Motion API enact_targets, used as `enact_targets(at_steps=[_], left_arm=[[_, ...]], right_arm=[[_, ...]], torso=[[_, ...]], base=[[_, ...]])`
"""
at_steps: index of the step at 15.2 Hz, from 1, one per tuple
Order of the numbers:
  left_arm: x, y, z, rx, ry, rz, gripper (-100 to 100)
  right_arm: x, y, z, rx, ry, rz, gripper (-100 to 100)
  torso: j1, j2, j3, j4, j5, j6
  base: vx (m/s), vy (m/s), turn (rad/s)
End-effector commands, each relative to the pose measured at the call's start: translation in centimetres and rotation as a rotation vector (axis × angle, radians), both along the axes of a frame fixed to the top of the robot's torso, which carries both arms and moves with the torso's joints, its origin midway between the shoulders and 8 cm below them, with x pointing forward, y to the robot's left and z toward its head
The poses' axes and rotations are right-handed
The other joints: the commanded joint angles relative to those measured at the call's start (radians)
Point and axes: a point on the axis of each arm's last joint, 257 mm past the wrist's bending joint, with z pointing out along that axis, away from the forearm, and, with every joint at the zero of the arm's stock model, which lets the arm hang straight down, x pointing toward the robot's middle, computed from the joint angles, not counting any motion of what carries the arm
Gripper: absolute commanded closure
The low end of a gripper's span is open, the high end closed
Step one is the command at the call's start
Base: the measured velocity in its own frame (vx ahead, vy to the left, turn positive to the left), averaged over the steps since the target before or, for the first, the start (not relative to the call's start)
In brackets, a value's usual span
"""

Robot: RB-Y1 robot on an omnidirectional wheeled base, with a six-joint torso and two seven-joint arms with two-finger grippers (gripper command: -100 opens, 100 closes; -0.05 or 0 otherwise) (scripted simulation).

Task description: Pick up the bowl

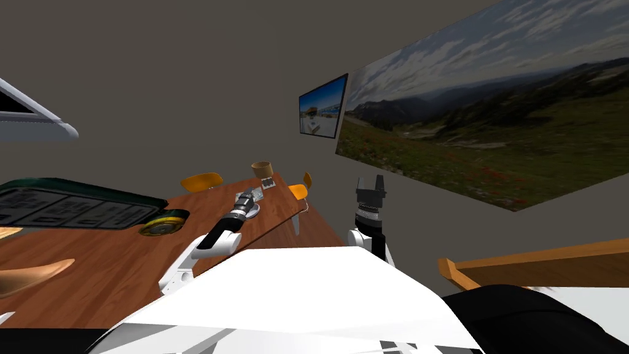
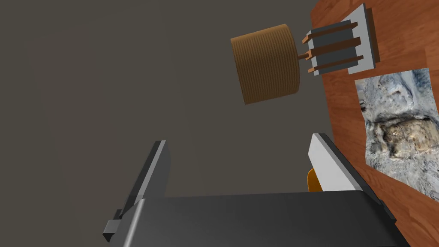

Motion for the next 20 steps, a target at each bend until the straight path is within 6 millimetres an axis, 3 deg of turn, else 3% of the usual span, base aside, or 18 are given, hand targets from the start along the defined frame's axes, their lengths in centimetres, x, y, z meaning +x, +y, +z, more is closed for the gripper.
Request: enact_targets(at_steps=[1, 2, 4, 5, 7, 8, 10, 11, 13, 16, 20], left_arm=[[0.2, 0.7, -0.9, -0.005, 0.031, 0.015, -100], [0.4, 2.1, -2.2, -0.014, 0.073, 0.043, -100], [0.3, 2.2, -2.6, -0.016, 0.087, 0.047, -100], [0.3, 3.7, -3.9, -0.028, 0.129, 0.076, -100], [0.3, 3.8, -4.3, -0.03, 0.143, 0.08, -100], [0.1, 5.3, -5.6, -0.044, 0.185, 0.111, -100], [0.1, 5.3, -5.9, -0.046, 0.198, 0.115, -100], [-0.1, 6.7, -7.2, -0.062, 0.236, 0.146, -100], [-0.3, 6.8, -7.6, -0.065, 0.252, 0.151, -100], [-1.0, 9.5, -10.3, -0.105, 0.337, 0.217, -100], [-1.9, 10.9, -12.4, -0.135, 0.412, 0.259, -100]], right_arm=[[0.0, 0.0, 0.0, 0.0, 0.0, 0.0, 0], [0.0, 0.0, 0.0, 0.0, 0.0, 0.0, 0], [0.0, 0.0, 0.0, 0.0, 0.0, 0.0, 0], [0.0, 0.0, 0.0, 0.0, 0.0, 0.0, 0], [0.0, 0.0, 0.0, 0.0, 0.0, 0.0, 0], [0.0, 0.0, 0.0, 0.0, 0.0, 0.0, 0], [0.0, 0.0, 0.0, 0.0, 0.0, 0.0, 0], [0.0, 0.0, 0.0, 0.0, 0.0, 0.0, 0], [0.0, 0.0, 0.0, 0.0, 0.0, 0.0, 0], [0.0, 0.0, 0.0, 0.0, 0.0, 0.0, 0], [0.0, 0.0, 0.0, 0.0, 0.0, 0.0, 0]], torso=[[0.0, 0.0, 0.0, 0.0, 0.0, 0.0], [0.0, 0.0, 0.0, 0.0, 0.0, 0.0], [0.0, 0.0, 0.0, 0.0, 0.0, 0.0], [0.0, -0.001, 0.0, 0.0, 0.0, 0.0], [0.0, -0.001, 0.0, 0.0, 0.0, 0.0], [-0.001, -0.001, 0.0, 0.0, 0.0, 0.0], [0.0, -0.001, -0.001, 0.0, 0.0, 0.0], [-0.001, -0.001, 0.0, 0.0, 0.0, 0.0], [0.0, -0.001, 0.0, 0.0, 0.0, 0.0], [0.0, -0.001, -0.001, 0.0, 0.0, 0.0], [0.0, -0.001, -0.001, 0.0, 0.0, 0.0]], base=[[-0.013, 0.019, -0.02], [-0.014, 0.019, -0.084], [-0.013, 0.018, -0.067], [-0.011, 0.018, -0.099], [-0.009, 0.019, -0.058], [-0.008, 0.016, -0.081], [-0.007, 0.019, -0.08], [-0.012, 0.018, -0.096], [-0.012, 0.02, -0.065], [-0.007, 0.023, -0.109], [-0.009, 0.023, -0.086]])
